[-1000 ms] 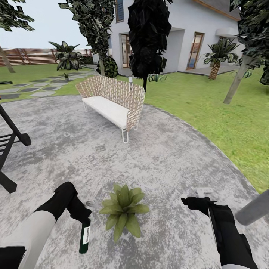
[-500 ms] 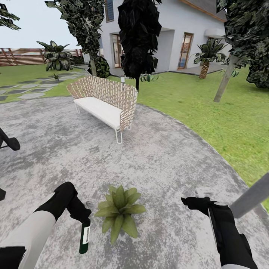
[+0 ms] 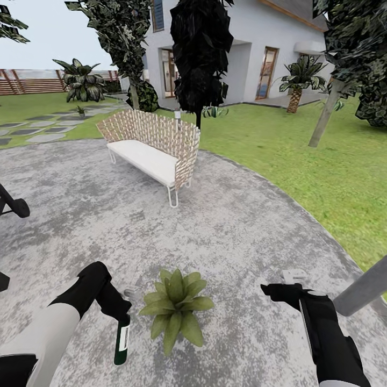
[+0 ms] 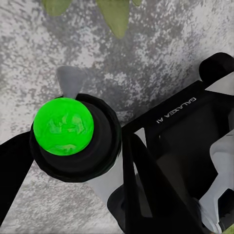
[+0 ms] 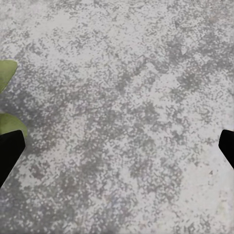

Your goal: Pick up the pesticide atomizer in the garden and spray insectifuge to fully cover both potted plants in the garden.

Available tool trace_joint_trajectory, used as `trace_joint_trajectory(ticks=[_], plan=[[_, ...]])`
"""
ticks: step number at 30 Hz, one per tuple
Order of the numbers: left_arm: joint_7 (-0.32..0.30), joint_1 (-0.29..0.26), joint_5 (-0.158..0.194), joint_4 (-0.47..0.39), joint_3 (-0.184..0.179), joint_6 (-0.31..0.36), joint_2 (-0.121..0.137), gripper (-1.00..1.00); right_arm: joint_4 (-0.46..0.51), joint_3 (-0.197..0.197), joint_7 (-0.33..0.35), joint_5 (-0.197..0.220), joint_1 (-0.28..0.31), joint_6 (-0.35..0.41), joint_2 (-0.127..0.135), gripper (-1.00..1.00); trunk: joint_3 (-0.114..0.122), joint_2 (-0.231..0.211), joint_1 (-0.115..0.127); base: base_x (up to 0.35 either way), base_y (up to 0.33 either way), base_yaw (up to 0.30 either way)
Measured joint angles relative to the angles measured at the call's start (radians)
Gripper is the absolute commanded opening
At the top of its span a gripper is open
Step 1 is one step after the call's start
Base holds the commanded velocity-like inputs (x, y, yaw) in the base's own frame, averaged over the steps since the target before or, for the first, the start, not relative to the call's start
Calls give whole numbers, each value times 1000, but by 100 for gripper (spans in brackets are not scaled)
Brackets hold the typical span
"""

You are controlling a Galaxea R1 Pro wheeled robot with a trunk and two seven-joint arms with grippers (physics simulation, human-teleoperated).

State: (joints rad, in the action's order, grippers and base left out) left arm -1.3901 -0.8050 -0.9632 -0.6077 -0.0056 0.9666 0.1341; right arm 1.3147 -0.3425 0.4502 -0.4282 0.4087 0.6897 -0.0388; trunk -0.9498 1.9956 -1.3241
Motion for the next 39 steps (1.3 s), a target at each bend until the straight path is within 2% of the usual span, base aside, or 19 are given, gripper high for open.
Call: trace_joint_trajectory(ticks=[10, 16, 21, 24, 31, 39], plan=[[1, 3, 0, 0, 0, 0, 1, -100, 0, 0, 0, 0, 0, 0, 0, 100, 0, 0, 0, 70, 142, -155], [2, 51, -1, 0, -3, 0, 1, -100, 0, 0, 0, 0, 0, 0, 0, 100, 0, 0, 0, 2, 3, -11], [3, 100, -1, 0, -84, 0, 0, -100, 0, 0, 0, 0, 0, 0, 0, 100, 0, 0, 0, 0, 0, 0], [3, 110, -1, 0, -106, 0, -1, -100, 0, 0, 0, 0, 0, 0, 0, 100, 0, 0, 0, 0, 0, 0], [1, 110, -1, 0, -107, 0, -1, -100, 0, 0, 0, 0, 0, 0, 0, 100, 0, 0, 0, 0, 0, -23], [0, 110, -1, 1, -98, 0, -2, -100, 0, 0, 0, 0, 0, 0, 0, 100, 0, 0, 0, 0, 0, -215]])
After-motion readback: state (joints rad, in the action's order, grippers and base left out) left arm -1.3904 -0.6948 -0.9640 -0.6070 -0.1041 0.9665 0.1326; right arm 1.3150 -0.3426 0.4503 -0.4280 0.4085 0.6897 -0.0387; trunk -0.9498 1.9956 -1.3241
